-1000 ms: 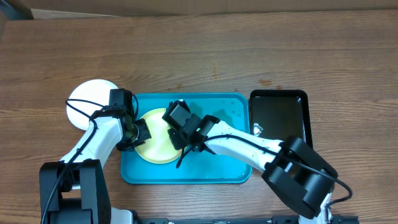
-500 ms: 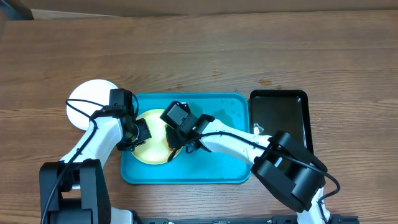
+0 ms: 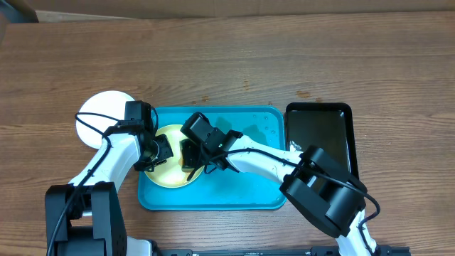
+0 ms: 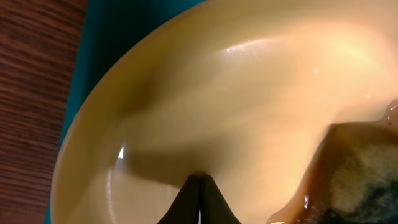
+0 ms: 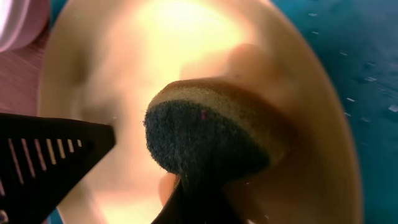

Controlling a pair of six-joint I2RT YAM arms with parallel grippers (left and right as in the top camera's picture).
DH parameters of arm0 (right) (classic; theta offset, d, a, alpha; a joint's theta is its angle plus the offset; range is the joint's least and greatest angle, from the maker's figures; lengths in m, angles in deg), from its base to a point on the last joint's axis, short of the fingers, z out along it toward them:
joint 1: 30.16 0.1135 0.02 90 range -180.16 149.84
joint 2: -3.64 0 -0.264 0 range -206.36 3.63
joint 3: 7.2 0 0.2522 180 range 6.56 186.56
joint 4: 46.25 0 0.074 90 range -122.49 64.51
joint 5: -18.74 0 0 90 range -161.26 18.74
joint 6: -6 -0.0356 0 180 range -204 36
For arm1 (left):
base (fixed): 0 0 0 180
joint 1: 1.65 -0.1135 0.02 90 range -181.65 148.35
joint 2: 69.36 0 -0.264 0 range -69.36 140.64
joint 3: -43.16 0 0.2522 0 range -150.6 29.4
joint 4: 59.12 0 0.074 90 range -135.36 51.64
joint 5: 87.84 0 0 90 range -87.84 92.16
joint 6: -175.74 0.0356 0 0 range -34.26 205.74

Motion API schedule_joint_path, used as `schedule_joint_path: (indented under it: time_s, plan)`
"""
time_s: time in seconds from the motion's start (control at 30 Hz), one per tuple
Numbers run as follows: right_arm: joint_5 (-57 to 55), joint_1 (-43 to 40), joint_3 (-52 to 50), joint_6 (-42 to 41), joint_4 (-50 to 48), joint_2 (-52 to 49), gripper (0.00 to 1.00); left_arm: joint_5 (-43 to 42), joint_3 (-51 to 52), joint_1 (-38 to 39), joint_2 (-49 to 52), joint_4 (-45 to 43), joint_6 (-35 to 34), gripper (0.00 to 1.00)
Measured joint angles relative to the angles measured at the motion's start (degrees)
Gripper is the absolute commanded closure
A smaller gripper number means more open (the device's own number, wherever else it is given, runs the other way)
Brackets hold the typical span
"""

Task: Clean dirty plates on tray and stack at the side
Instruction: 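Scrub the yellow plate with the sponge while the left gripper holds it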

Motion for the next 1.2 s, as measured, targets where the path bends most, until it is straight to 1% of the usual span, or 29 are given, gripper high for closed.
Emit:
schedule_joint_path:
  time_s: [0.13, 0.27, 0.4, 0.53, 0.63, 0.77, 0.83, 1.07, 1.2]
  plan:
    - [2.4, -0.4, -0.2, 0.2, -3.5, -0.6, 0.96, 0.0, 0.0, 0.0, 0.0, -0.2, 0.0, 0.96]
    - [11.0, -3.3, -1.0, 2.4, -7.3, -0.7, 0.96, 0.0, 0.0, 0.0, 0.0, -0.2, 0.0, 0.96]
    - [20.9, -9.6, -1.0, 3.2, -6.9, -0.2, 0.96, 0.0, 0.0, -0.1, 0.0, -0.2, 0.0, 0.96]
    - [27.6, -14.0, -1.0, 3.7, -5.3, 0.7, 0.96, -0.2, 0.0, -0.4, 0.0, -0.2, 0.0, 0.96]
    - [29.8, -13.6, -1.0, 3.9, -4.1, 1.1, 0.96, -0.2, 0.0, -0.8, 0.0, -0.1, 0.0, 0.96]
    - [31.8, -9.9, -1.0, 4.1, -3.8, 1.1, 0.96, -0.2, 0.0, -1.0, 0.0, -0.1, 0.2, 0.96]
    - [32.4, -8.6, -1.0, 3.9, -3.9, 1.1, 0.96, -1.5, 0.0, -1.7, 0.0, 0.3, 1.3, 0.96]
    - [32.7, -7.5, -1.1, 3.0, -7.1, 1.1, 0.96, -7.0, 0.0, -8.3, 0.0, 2.2, 4.7, 0.96]
    - [30.3, -6.5, -1.1, 2.8, -7.1, 1.1, 0.96, -11.0, 0.0, -12.1, 0.0, 2.6, 6.8, 0.96]
